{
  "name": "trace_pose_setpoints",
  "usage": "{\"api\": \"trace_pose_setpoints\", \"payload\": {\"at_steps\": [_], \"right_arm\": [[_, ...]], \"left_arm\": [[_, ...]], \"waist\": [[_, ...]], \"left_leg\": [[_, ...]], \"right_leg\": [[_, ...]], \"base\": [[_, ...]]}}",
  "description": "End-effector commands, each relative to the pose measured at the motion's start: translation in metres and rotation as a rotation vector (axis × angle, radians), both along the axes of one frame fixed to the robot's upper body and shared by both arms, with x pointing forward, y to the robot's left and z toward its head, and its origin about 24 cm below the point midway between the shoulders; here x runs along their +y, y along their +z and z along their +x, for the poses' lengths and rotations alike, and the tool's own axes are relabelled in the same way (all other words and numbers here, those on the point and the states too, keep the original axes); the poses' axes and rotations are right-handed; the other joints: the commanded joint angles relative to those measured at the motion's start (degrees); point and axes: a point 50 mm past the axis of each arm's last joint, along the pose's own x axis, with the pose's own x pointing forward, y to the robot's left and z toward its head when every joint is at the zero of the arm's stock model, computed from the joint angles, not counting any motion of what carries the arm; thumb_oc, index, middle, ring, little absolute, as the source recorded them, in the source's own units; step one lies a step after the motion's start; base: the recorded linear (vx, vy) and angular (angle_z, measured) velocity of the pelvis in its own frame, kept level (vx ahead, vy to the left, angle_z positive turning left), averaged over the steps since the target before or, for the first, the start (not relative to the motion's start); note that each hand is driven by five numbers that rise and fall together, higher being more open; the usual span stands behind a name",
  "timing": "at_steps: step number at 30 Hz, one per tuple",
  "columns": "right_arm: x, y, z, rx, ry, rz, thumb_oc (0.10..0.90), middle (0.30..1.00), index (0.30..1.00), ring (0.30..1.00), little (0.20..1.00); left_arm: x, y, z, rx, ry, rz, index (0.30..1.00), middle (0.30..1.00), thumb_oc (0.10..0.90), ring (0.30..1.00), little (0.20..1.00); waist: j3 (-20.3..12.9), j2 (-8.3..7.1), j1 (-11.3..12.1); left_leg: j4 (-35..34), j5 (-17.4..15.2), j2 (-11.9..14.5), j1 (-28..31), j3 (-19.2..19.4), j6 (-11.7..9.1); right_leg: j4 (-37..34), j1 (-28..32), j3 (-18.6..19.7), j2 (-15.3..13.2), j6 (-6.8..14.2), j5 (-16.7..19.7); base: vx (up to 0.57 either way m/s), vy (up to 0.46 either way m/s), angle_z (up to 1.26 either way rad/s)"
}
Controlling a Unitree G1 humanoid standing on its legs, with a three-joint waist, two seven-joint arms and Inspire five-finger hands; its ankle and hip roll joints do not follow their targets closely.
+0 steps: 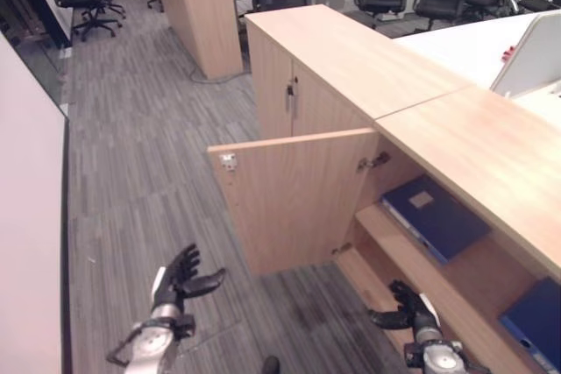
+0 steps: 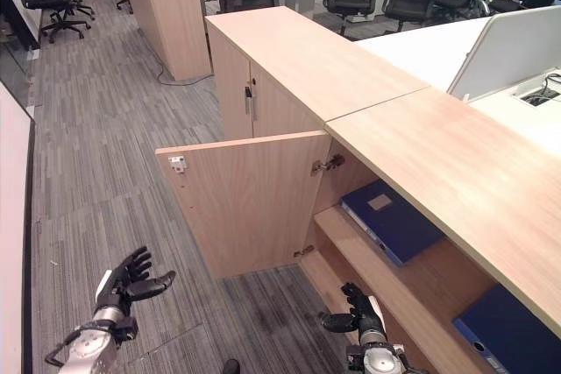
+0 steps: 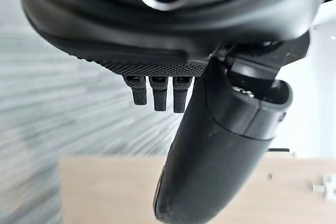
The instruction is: Put the empty folder in the office cabinet
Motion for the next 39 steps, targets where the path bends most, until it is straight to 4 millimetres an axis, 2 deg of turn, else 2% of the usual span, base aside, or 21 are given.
{"api": "trace_pose_setpoints", "payload": {"at_steps": [1, 5, 7, 8, 10, 13, 18, 22, 23, 25, 29, 34, 36, 37, 38, 39], "right_arm": [[-0.004, 0.032, 0.033, -0.192, 0.065, -0.019, 0.800, 0.900, 0.900, 0.900, 0.900], [-0.004, 0.030, 0.028, -0.172, 0.089, -0.017, 0.800, 0.900, 0.900, 0.900, 0.900], [-0.004, 0.029, 0.028, -0.170, 0.093, -0.014, 0.800, 0.900, 0.900, 0.900, 0.900], [-0.004, 0.028, 0.027, -0.164, 0.100, -0.010, 0.800, 0.900, 0.900, 0.900, 0.900], [-0.003, 0.026, 0.025, -0.151, 0.105, -0.002, 0.800, 0.900, 0.900, 0.900, 0.900], [-0.001, 0.023, 0.024, -0.135, 0.110, 0.007, 0.800, 0.900, 0.900, 0.900, 0.900], [0.002, 0.021, 0.025, -0.125, 0.121, 0.012, 0.800, 0.900, 0.900, 0.900, 0.900], [0.005, 0.020, 0.024, -0.123, 0.128, 0.018, 0.800, 0.900, 0.900, 0.900, 0.900], [0.006, 0.021, 0.024, -0.128, 0.132, 0.023, 0.800, 0.900, 0.900, 0.900, 0.900], [0.006, 0.021, 0.024, -0.129, 0.130, 0.024, 0.800, 0.900, 0.900, 0.900, 0.900], [0.008, 0.019, 0.022, -0.119, 0.129, 0.021, 0.800, 0.900, 0.900, 0.900, 0.900], [0.010, 0.018, 0.021, -0.113, 0.140, 0.019, 0.800, 0.900, 0.900, 0.900, 0.900], [0.010, 0.018, 0.021, -0.113, 0.140, 0.019, 0.800, 0.900, 0.900, 0.900, 0.900], [0.010, 0.018, 0.022, -0.116, 0.142, 0.012, 0.800, 0.900, 0.900, 0.900, 0.900], [0.010, 0.018, 0.022, -0.115, 0.142, 0.011, 0.800, 0.900, 0.900, 0.900, 0.900], [0.009, 0.018, 0.022, -0.116, 0.141, 0.008, 0.800, 0.900, 0.900, 0.900, 0.900]], "left_arm": [[0.042, 0.063, 0.043, -0.255, 0.097, 0.096, 0.900, 0.900, 0.800, 0.900, 0.900], [0.069, 0.090, 0.053, -0.283, 0.137, 0.154, 0.900, 0.900, 0.800, 0.900, 0.900], [0.073, 0.097, 0.057, -0.288, 0.134, 0.176, 0.900, 0.900, 0.800, 0.900, 0.900], [0.082, 0.109, 0.061, -0.293, 0.139, 0.206, 0.900, 0.900, 0.800, 0.900, 0.900], [0.091, 0.120, 0.066, -0.285, 0.152, 0.226, 0.900, 0.900, 0.800, 0.900, 0.900], [0.100, 0.141, 0.077, -0.301, 0.163, 0.253, 0.900, 0.900, 0.800, 0.900, 0.900], [0.099, 0.164, 0.094, -0.299, 0.128, 0.323, 0.900, 0.900, 0.800, 0.900, 0.900], [0.093, 0.178, 0.108, -0.298, 0.093, 0.370, 0.900, 0.900, 0.800, 0.900, 0.900], [0.086, 0.185, 0.117, -0.310, 0.067, 0.380, 0.900, 0.900, 0.800, 0.900, 0.900], [0.083, 0.188, 0.121, -0.317, 0.059, 0.384, 0.900, 0.900, 0.800, 0.900, 0.900], [0.063, 0.197, 0.138, -0.347, -0.002, 0.386, 0.900, 0.900, 0.800, 0.900, 0.900], [0.037, 0.200, 0.155, -0.367, -0.083, 0.372, 0.900, 0.900, 0.800, 0.900, 0.900], [0.037, 0.200, 0.156, -0.367, -0.084, 0.372, 0.900, 0.900, 0.800, 0.900, 0.900], [0.017, 0.196, 0.164, -0.371, -0.163, 0.374, 0.900, 0.900, 0.800, 0.900, 0.900], [0.017, 0.196, 0.164, -0.371, -0.163, 0.374, 0.900, 0.900, 0.800, 0.900, 0.900], [0.008, 0.195, 0.167, -0.377, -0.204, 0.381, 0.900, 0.900, 0.800, 0.900, 0.900]], "waist": [[-1.7, -0.51, -0.8], [-2.1, -0.55, -2.0], [-2.1, -0.68, -2.2], [-2.2, -0.79, -2.6], [-2.4, -0.86, -3.3], [-2.2, -1.37, -4.4], [-2.0, -2.11, -5.7], [-1.7, -2.78, -6.9], [-1.5, -3.08, -7.7], [-1.4, -3.26, -7.8], [-1.1, -3.80, -9.6], [-1.2, -4.34, -11.3], [-1.1, -4.35, -11.3], [-1.2, -4.16, -11.7], [-1.2, -4.16, -11.7], [-1.2, -4.01, -11.7]], "left_leg": [[0.2, -7.0, 3.7, 5.2, 1.7, -3.9], [0.0, -7.2, 3.8, 5.6, 2.7, -3.9], [0.0, -7.2, 3.8, 5.6, 3.0, -3.8], [-0.1, -7.3, 3.8, 5.9, 3.5, -3.8], [-0.1, -7.4, 3.9, 6.0, 4.0, -3.8], [-0.1, -7.5, 4.0, 6.0, 5.0, -3.8], [-0.1, -7.8, 4.1, 5.8, 6.7, -3.7], [-0.1, -8.1, 4.4, 6.1, 8.3, -3.6], [-0.1, -8.3, 4.4, 6.2, 8.8, -3.6], [-0.1, -8.3, 4.4, 6.3, 9.2, -3.5], [-0.1, -8.8, 4.5, 6.4, 10.7, -3.3], [-0.1, -9.3, 4.5, 6.9, 12.5, -3.2], [-0.1, -9.3, 4.5, 6.9, 12.5, -3.2], [-0.1, -9.6, 4.3, 7.4, 12.9, -3.1], [-0.1, -9.6, 4.3, 7.5, 12.9, -3.1], [-0.1, -9.8, 4.2, 7.7, 12.9, -3.1]], "right_leg": [[3.7, 0.5, -1.6, -3.7, 6.3, -3.2], [3.8, 0.1, -0.8, -3.9, 6.7, -2.7], [3.7, 0.0, -0.6, -4.0, 6.8, -2.6], [3.7, -0.1, -0.2, -4.1, 7.0, -2.3], [3.8, -0.4, 0.1, -4.1, 7.3, -2.0], [3.8, -1.2, 0.9, -4.3, 7.7, -1.5], [3.5, -2.4, 2.2, -4.3, 8.4, -0.5], [3.2, -3.2, 3.6, -4.2, 8.9, 0.2], [3.2, -3.6, 4.2, -4.2, 9.0, 0.4], [3.2, -3.7, 4.4, -4.2, 9.1, 0.5], [3.0, -4.9, 5.8, -3.9, 9.4, 1.2], [2.6, -5.8, 7.7, -3.8, 9.8, 1.9], [2.6, -5.8, 7.8, -3.8, 9.8, 2.0], [2.4, -5.6, 8.1, -4.0, 9.9, 2.0], [2.4, -5.6, 8.1, -4.0, 9.9, 2.0], [2.4, -5.5, 8.2, -4.1, 9.9, 1.9]], "base": [[0.02, 0.042, -0.14], [0.01, 0.037, -0.14], [0.01, 0.031, -0.12], [0.01, 0.032, -0.21], [0.02, 0.039, -0.15], [0.01, 0.043, -0.09], [0.00, 0.031, -0.15], [0.01, 0.026, -0.28], [0.01, 0.021, -0.19], [0.00, 0.014, -0.14], [-0.01, 0.010, -0.21], [0.01, 0.010, -0.15], [0.00, 0.004, -0.03], [0.00, 0.000, 0.00], [0.00, 0.000, 0.00], [0.00, 0.000, 0.00]]}}
